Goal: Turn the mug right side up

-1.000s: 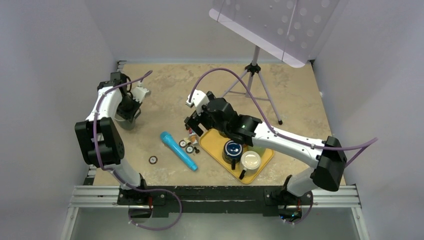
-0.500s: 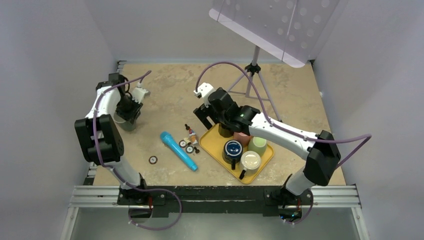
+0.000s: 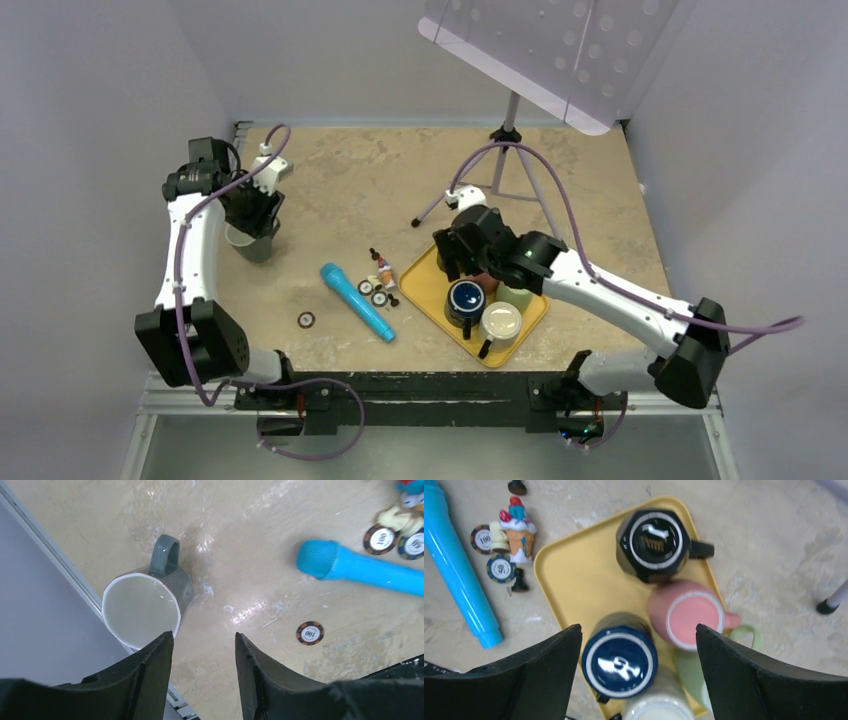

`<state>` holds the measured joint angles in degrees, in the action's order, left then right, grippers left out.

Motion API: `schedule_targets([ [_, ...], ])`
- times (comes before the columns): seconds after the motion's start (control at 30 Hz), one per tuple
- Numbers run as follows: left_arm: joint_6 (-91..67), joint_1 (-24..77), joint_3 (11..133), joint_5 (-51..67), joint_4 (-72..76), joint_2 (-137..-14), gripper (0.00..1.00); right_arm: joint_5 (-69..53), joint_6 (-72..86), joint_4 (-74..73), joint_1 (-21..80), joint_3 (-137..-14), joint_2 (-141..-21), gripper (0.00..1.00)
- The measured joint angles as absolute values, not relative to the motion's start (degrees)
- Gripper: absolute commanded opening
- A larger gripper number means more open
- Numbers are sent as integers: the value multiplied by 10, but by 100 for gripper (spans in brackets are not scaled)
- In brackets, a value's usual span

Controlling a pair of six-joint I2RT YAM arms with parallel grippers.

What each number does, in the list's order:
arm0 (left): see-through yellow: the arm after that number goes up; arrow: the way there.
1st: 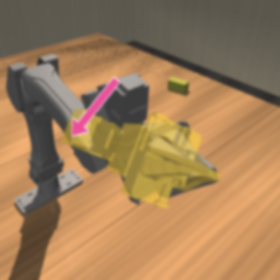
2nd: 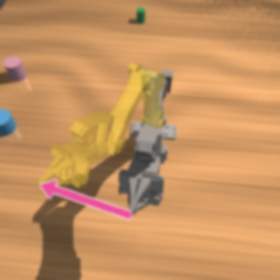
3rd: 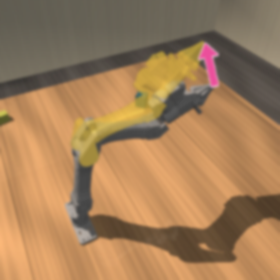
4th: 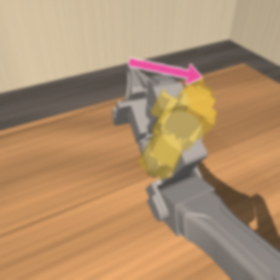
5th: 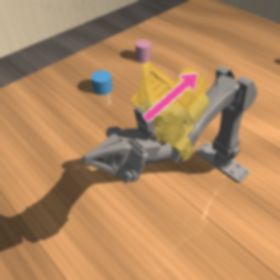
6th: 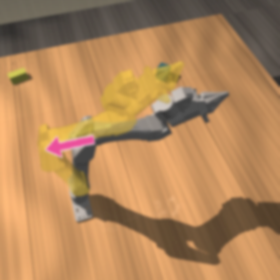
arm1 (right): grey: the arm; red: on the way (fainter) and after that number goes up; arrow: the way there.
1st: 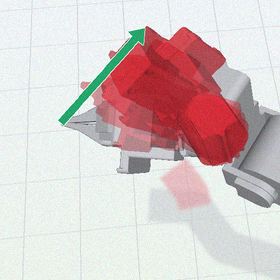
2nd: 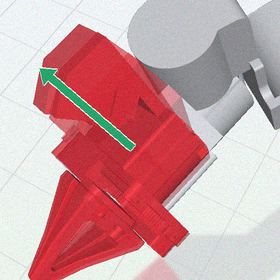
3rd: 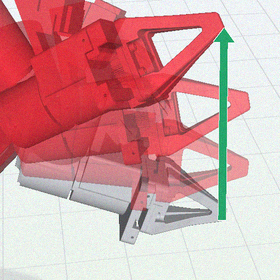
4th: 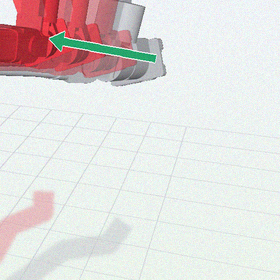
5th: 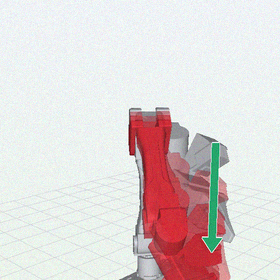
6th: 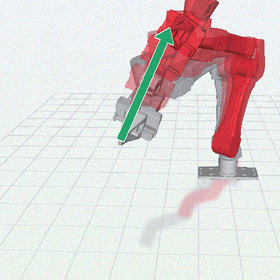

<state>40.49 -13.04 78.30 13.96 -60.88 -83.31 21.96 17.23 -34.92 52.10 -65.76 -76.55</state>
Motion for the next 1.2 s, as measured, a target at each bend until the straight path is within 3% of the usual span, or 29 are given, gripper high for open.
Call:
schedule_targets([
  [0.1,395,-126,783,168,-620,-787,53,220,235,-389,530,-622,-715,69],
  [0.2,385,-116,779,195,-627,-755,53,220,294,-423,556,-597,-688,63],
  [0.43,371,-87,772,229,-645,-728,53,209,408,-466,647,-573,-729,45],
  [0.57,371,-87,770,236,-652,-728,53,196,449,-468,658,-531,-747,43],
  [0.9,371,-87,769,250,-657,-727,53,217,496,-393,661,-485,-796,29],
  [1.13,371,-87,760,260,-670,-713,53,250,515,-341,663,-464,-829,0],
  [1.2,372,-87,759,267,-674,-707,53,262,519,-334,663,-463,-833,0],
])
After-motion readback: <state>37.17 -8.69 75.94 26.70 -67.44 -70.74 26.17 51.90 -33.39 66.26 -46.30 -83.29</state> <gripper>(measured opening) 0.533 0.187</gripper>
